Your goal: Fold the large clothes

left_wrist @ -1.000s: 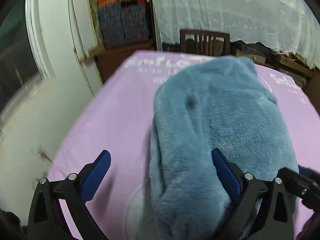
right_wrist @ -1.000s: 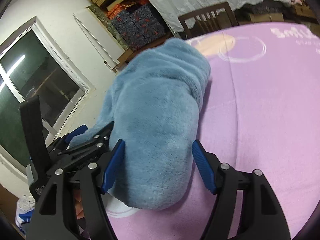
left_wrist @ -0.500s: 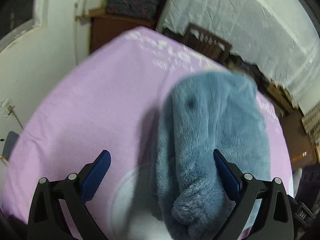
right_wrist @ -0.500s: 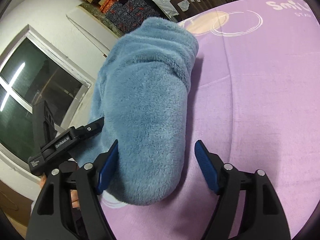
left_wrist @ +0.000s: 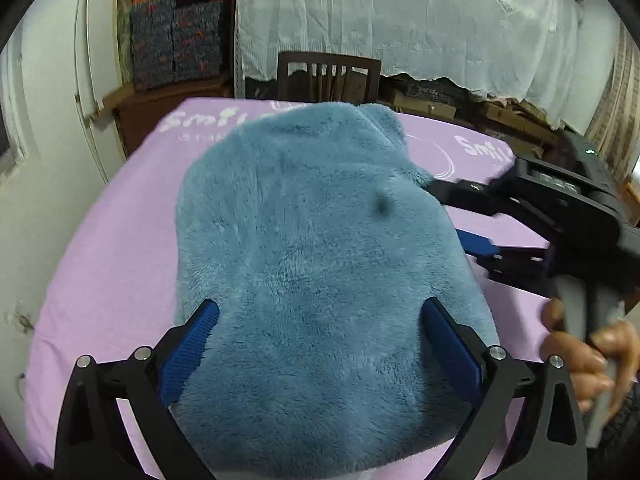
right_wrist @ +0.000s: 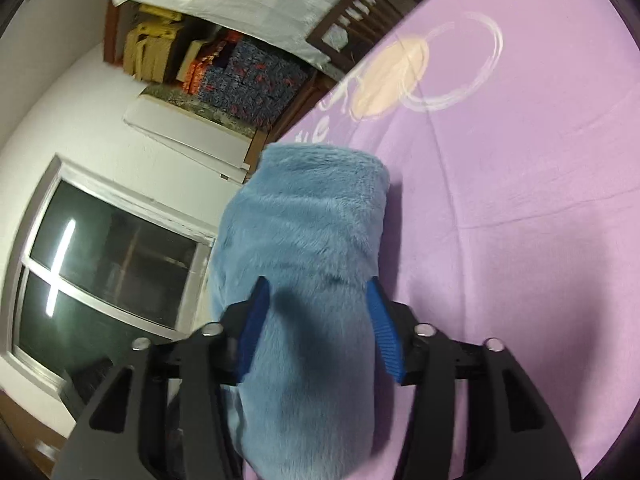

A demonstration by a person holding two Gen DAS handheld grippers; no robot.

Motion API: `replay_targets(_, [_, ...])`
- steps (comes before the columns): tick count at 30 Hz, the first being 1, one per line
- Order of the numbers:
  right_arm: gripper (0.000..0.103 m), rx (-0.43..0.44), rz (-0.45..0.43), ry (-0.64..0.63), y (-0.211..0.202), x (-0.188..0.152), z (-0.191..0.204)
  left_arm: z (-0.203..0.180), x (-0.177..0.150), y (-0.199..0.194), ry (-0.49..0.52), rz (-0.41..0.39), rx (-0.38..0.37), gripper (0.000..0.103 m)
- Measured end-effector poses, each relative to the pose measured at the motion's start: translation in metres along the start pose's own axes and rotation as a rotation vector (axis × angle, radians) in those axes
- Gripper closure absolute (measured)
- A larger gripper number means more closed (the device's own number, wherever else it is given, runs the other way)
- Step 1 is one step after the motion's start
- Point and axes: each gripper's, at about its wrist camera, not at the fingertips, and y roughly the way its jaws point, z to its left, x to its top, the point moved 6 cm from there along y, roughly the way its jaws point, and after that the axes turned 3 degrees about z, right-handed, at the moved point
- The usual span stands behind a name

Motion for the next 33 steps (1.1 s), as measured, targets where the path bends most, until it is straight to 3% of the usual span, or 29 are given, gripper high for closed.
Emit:
replay_targets(2, [0.051,0.014,0.011,0.02,0.018,0.01,0.0,0.007,-0.002,0.001,-0.025,0.02,-0.027,0.003])
replay_targets(4, [0.059,0.019,0.016,0.026,0.032,0.021,0.004,0.014,-0.004,0.004,-0.042,0.035,-0.042,0.003])
replay_targets(12, [0.073,-0.054,0.03,0.018,0.078,0.076,-0.002,0.017,-0.006,0.005,-0.056,0.044,-0.053,0.003])
replay_targets(16, [0.079,-0.196,-0.036,0.024,0.063,0.099,-0.021,0.021,-0.001,-0.002,-0.093,0.021,-0.082,0.003])
replay_targets(19, [0.079,-0.211,-0.09,-0.002,0.03,0.103,-0.018,0.034,0.007,-0.019,-0.174,-0.037,-0.157,0.003])
replay_targets(22, [0.079,-0.206,-0.105,-0.087,0.002,0.088,0.004,0.06,0.015,-0.03,-0.283,-0.085,-0.167,0.003])
replay_targets(27, [0.078,-0.125,-0.068,-0.208,-0.01,0.041,0.055,0.108,0.014,-0.024,-0.462,-0.086,-0.168,0.003])
replay_targets(31, [0.077,-0.083,-0.001,-0.315,0.009,-0.003,0.093,0.12,0.016,-0.013,-0.516,-0.062,-0.222,0.003])
replay_targets(33, [0.077,-0.064,0.041,-0.336,0.024,-0.016,0.105,0.119,0.013,0.003,-0.506,-0.005,-0.197,0.003])
